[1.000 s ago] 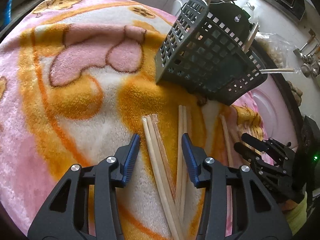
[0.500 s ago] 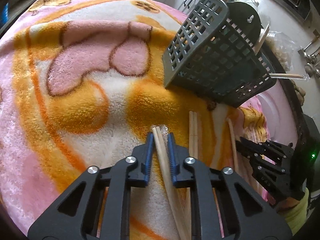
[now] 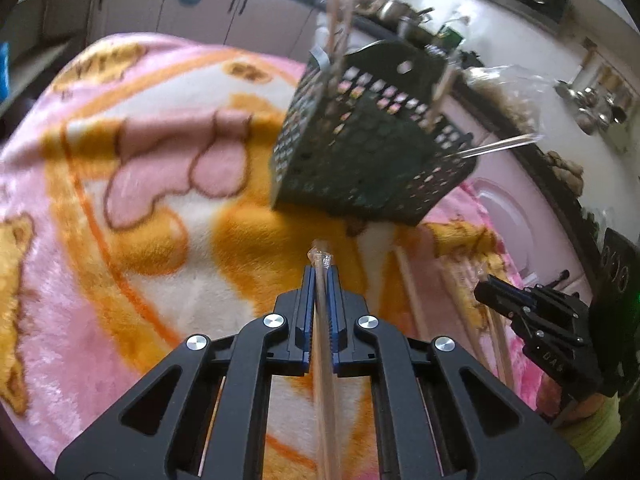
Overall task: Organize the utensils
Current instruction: 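Close the left gripper on a wooden chopstick while the right gripper grasps another, then raise the left gripper's chopstick upright over the basket while the right gripper carries its own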
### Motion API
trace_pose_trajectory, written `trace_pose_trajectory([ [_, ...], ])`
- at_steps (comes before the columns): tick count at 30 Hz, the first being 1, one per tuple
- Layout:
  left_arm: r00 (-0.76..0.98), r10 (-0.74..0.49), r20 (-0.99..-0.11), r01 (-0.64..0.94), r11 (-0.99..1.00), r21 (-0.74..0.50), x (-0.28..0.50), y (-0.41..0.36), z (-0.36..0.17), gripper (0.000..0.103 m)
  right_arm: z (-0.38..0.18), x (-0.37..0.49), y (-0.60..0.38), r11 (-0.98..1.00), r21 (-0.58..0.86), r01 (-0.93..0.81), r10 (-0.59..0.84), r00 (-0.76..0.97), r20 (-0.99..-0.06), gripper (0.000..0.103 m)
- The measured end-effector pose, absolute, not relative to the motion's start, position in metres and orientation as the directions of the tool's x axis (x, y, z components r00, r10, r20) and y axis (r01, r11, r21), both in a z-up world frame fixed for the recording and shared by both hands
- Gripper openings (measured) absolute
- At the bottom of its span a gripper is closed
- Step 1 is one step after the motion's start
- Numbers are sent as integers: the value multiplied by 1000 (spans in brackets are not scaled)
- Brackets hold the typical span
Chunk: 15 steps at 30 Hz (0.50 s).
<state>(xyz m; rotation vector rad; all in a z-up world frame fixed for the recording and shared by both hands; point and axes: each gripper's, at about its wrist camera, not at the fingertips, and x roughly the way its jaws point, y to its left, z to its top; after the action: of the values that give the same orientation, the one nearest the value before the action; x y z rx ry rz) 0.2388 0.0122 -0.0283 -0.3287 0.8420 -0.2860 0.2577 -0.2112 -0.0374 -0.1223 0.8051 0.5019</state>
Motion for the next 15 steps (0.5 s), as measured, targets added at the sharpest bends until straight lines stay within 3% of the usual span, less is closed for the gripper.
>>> trace_pose_trajectory([
  [15,703,-363,-612,217,928,-302,210,-27,12,1,-3,214,-243,896,161,-414,426,700,-572,11],
])
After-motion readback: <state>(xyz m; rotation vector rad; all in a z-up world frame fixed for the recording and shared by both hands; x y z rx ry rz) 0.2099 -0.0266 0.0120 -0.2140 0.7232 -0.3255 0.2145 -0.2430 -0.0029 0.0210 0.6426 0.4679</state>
